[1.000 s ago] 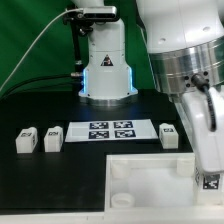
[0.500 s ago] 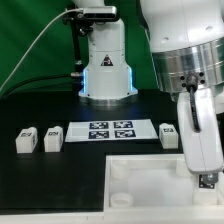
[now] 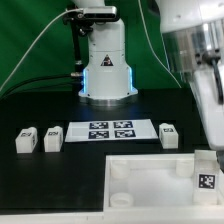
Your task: Assemble one leg
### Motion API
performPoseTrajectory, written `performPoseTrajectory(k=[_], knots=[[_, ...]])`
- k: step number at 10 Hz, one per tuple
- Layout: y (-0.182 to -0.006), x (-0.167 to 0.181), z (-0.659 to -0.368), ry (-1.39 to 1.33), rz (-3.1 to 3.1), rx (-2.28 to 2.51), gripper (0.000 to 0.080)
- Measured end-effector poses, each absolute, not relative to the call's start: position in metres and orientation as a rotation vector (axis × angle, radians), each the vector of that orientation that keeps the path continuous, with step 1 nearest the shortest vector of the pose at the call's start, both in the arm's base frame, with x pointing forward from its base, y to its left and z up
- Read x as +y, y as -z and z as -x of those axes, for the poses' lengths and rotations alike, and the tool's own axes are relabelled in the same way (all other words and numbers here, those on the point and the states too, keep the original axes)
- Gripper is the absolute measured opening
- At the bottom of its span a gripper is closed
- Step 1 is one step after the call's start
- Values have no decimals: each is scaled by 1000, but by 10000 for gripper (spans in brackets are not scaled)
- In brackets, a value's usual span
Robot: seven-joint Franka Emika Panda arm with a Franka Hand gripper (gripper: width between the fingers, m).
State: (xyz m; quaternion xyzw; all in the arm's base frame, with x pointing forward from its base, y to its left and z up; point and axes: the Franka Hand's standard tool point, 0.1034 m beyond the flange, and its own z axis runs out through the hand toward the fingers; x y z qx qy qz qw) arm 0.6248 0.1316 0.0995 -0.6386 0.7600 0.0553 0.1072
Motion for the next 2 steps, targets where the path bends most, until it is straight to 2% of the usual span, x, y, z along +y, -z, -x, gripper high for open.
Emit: performPoseTrajectory(k=[2], knots=[[-97, 131, -624, -165, 1885, 2238, 649]])
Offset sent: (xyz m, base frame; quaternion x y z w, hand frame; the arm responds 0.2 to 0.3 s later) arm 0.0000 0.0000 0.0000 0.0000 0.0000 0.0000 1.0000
